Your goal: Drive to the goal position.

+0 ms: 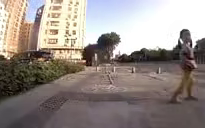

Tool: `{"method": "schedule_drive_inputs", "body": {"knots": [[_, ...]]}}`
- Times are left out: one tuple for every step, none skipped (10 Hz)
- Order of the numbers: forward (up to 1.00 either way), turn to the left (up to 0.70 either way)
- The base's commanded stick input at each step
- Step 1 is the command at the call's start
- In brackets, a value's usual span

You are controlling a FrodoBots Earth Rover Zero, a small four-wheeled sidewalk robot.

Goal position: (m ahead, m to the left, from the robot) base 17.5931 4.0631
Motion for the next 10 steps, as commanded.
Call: {"method": "schedule_drive_inputs", "body": {"knots": [[0.45,0.0],[0.45,0.0],[0.45,0.0],[0.45,0.0],[0.45,0.0],[0.45,0.0],[0.45,0.0],[0.45,0.0],[0.45,0.0],[0.45,0.0]]}}
